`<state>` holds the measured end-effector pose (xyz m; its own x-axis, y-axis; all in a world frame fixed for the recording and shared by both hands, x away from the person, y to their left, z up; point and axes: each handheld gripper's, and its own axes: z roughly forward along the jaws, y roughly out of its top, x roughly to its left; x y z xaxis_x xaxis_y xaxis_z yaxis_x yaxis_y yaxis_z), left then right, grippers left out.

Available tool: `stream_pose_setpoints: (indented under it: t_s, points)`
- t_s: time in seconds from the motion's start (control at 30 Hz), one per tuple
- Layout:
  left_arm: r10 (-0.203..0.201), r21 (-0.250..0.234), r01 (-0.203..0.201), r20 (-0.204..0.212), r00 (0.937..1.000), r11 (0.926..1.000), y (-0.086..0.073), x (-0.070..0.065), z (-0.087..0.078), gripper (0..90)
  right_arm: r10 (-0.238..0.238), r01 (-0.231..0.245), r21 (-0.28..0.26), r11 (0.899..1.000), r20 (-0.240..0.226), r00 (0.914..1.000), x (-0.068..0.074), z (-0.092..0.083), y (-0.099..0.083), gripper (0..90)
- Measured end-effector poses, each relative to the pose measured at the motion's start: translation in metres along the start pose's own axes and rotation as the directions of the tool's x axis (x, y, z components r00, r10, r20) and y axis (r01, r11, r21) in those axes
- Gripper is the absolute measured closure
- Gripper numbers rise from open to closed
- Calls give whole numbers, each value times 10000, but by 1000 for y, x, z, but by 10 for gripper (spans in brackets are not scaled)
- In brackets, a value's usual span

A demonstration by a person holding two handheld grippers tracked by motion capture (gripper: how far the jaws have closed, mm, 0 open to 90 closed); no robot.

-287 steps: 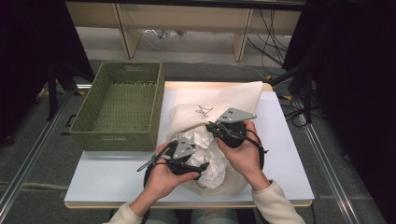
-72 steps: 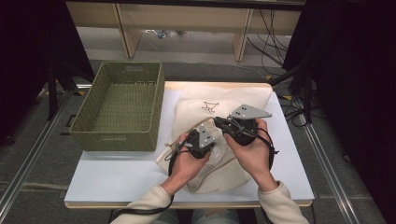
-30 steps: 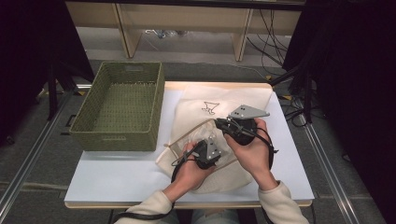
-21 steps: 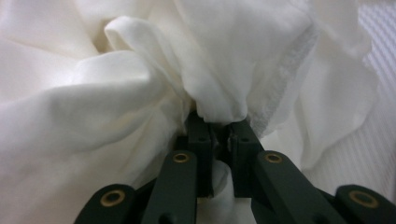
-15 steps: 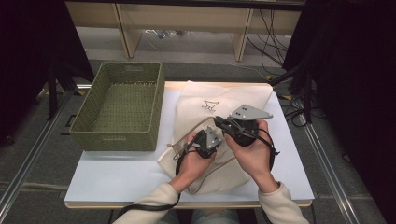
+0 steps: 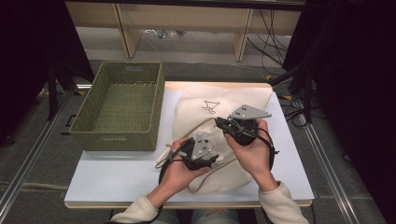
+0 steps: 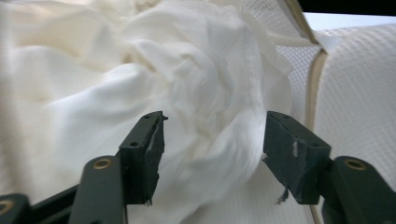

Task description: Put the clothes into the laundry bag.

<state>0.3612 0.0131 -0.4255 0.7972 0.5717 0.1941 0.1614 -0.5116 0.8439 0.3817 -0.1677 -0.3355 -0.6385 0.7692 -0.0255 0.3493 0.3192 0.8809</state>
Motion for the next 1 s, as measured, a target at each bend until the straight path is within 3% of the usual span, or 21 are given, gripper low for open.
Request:
stream_pose_setpoints:
  t_s: [0.07, 0.2, 0.23, 0.3, 0.43, 0.5, 0.53, 0.57, 0.63, 0.67, 0.7, 0.8, 0.9, 1.0]
  points:
    - [52, -51, -53, -195, 9998, 10000, -3, 2, -7, 374, -398, 398, -52, 9992, 48, 9992, -2, 1, 1, 880]
    - [-65, 226, 70, -206, 9998, 9997, -10, 9, -1, 350, -414, 414, -32, 9991, -43, 9991, 0, 4, 0, 879]
    - [-23, 234, 27, -181, 9998, 9997, -10, 10, 2, 345, -46, 47, 66, 10000, -99, 9999, 2, 4, -1, 879]
    - [-70, 391, 76, -162, 9998, 9992, -10, 10, 16, 325, -408, 409, 143, 9991, -71, 9991, 1, 5, -1, 879]
    - [122, 813, -92, -364, 9993, 9967, -12, 13, 38, 315, -269, 273, 255, 9993, -176, 9995, 1, 9, -3, 879]
    - [270, 1029, -206, -607, 9978, 9945, -13, 14, 49, 365, -372, 376, 208, 9991, -173, 9992, 1, 9, -3, 880]
    - [209, 1094, -167, -377, 9991, 9939, -13, 13, 52, 390, -187, 192, 266, 9995, -177, 9997, 2, 8, -4, 880]
    - [59, 1088, 1, -553, 9985, 9941, -14, 12, 55, 414, -278, 283, 242, 9993, -197, 9994, 1, 8, -3, 881]
    - [486, 1546, -397, -539, 9974, 9872, -13, 16, 60, 476, -244, 248, 238, 9994, -166, 9996, 1, 9, -4, 881]
    - [478, 1518, -359, -754, 9960, 9878, -13, 15, 61, 511, -252, 256, 233, 9994, -169, 9995, 0, 9, -4, 881]
    - [475, 1604, -384, -536, 9974, 9863, -12, 17, 63, 536, -249, 253, 231, 9994, -170, 9995, 0, 9, -4, 882]
    - [311, 1638, -215, -562, 9979, 9863, -12, 18, 66, 607, -227, 231, 247, 9994, -158, 9996, 1, 9, -4, 882]
    - [222, 1589, -64, -980, 9949, 9873, -12, 20, 67, 698, -220, 223, 218, 9995, -166, 9996, 0, 10, -4, 882]
    - [-114, 1519, 226, -746, 9972, 9881, -12, 22, 68, 778, -172, 175, 188, 9997, -153, 9997, 0, 9, -4, 883]
